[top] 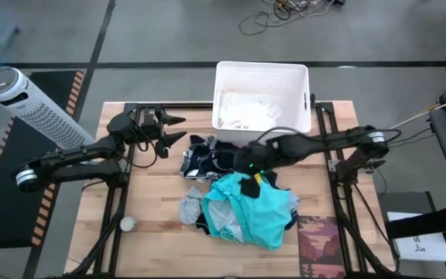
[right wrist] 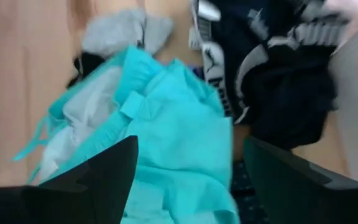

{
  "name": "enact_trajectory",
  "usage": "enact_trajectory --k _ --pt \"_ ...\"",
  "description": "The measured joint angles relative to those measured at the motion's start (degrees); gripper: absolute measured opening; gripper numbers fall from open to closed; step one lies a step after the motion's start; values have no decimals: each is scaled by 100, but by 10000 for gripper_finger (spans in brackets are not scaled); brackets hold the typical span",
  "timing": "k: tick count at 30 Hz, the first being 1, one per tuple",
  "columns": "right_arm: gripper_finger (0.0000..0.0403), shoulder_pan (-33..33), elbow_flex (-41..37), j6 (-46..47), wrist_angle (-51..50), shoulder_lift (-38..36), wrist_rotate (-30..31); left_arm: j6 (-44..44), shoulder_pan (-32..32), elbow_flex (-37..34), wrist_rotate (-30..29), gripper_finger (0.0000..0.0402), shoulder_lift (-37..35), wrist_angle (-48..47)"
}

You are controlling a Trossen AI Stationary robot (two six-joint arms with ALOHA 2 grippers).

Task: Sort clothes
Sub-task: Put the blue short into the white laundry bin

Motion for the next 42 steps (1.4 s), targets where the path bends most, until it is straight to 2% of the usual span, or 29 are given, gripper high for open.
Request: enact_trajectory --k 4,12,20,23,25,28,32,33,38,42 --pt "290 101 0 181 47 479 -53 -49 -27 -94 2 249 -1 13" --pt "302 127 0 241 828 1172 -1175 -141 -77 -122 2 266 -4 43" --pt "286 127 5 429 851 1672 -1231 -106 -90 -122 4 263 -4 80" --pt "260 124 15 518 846 1822 -1186 -107 -90 -122 6 257 -7 78" --pt "226 124 15 519 847 1863 -1174 -108 -90 -122 5 253 -7 78" --pt "154 124 15 516 827 1826 -1169 -111 -90 -122 6 246 -9 74" --pt "33 124 51 328 635 1591 -1206 -109 -90 -122 4 237 -9 76" --pt "19 127 115 253 504 1541 -1209 -109 -90 -122 5 235 -9 72" --pt "16 140 772 204 -29 1305 -1202 -85 -90 -122 4 226 -9 73" --pt "7 166 1649 71 -495 1241 -959 -71 -90 -122 4 221 -9 50"
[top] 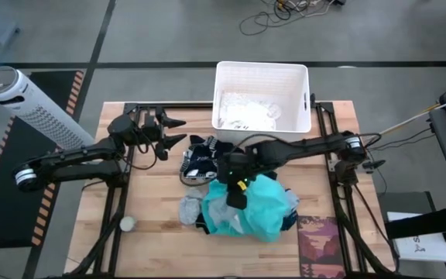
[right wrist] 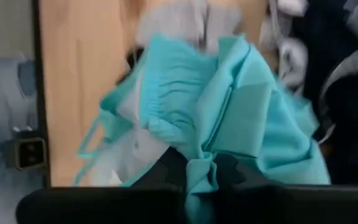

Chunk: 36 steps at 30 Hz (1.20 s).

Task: Sort clothes
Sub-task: Put the blue short into the white laundry bin

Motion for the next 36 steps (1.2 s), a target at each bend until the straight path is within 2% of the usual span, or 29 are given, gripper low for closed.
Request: enact_trajectory --k 8,13,20,24,27,32,36 --pt "5 9 1862 -429 -783 -4 1046 0 0 0 0 227 15 28" --pt "5 11 2905 -910 -899 -9 2199 0 0 0 0 234 16 35" --pt "4 -102 2958 -1639 57 -479 4382 -3 1 0 -2 231 41 77" --pt "3 -200 2976 -2565 938 -659 5390 -9 0 0 -2 223 44 79" --pt "3 -292 2976 -3481 1739 -777 5638 -11 0 0 -2 219 44 80" --pt "3 -663 2980 -4540 2859 -868 5674 -20 0 0 -2 215 44 77" --pt "3 -1150 2980 -5109 3107 -873 5784 -24 0 0 -2 219 48 85"
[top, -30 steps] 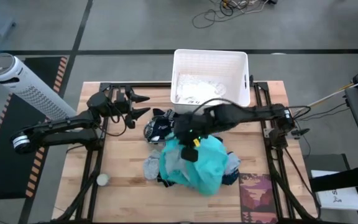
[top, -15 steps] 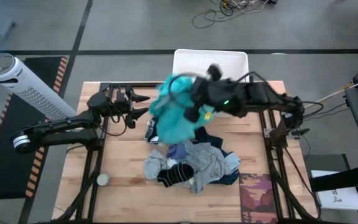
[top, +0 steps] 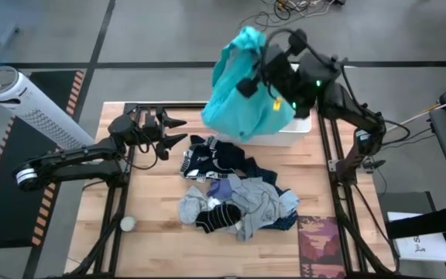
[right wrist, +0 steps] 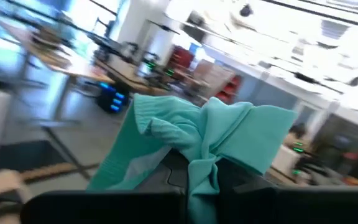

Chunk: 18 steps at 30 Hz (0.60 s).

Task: Sort clothes
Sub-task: Put the blue short into the white laundry bin

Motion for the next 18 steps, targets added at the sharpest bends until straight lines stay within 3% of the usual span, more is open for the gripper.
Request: enact_trajectory --k 6,11,18 --pt "3 -882 0 153 -444 13 6 -22 -2 0 0 230 0 11" --pt "3 -1498 -7 932 -1568 16 -88 -22 -2 0 0 236 0 12" --pt "3 -2100 -138 2682 -3589 20 -1041 -20 -2 0 -2 226 0 15"
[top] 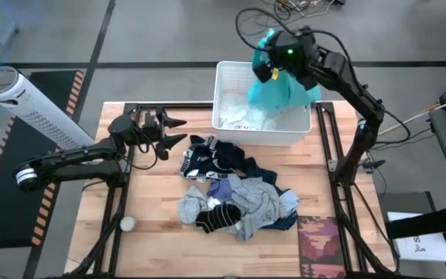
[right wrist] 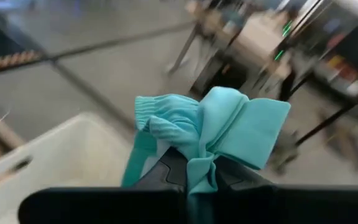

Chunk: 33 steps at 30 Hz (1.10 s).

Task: Sort clothes
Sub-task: Put the blue short into the white laundry bin

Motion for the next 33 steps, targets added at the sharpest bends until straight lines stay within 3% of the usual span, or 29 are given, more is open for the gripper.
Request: enact_trajectory --k 8,20,28,33 --pt "3 -186 -1128 770 -201 17 -1057 0 0 0 0 213 0 0" --pt "3 -761 -3568 1075 2633 45 -2812 0 0 0 0 222 0 1" --pt "9 -1069 -3891 1446 3340 580 -3316 0 1 0 -1 212 0 5" --pt "73 -1050 -3757 1476 3226 784 -3342 0 0 0 0 212 0 2"
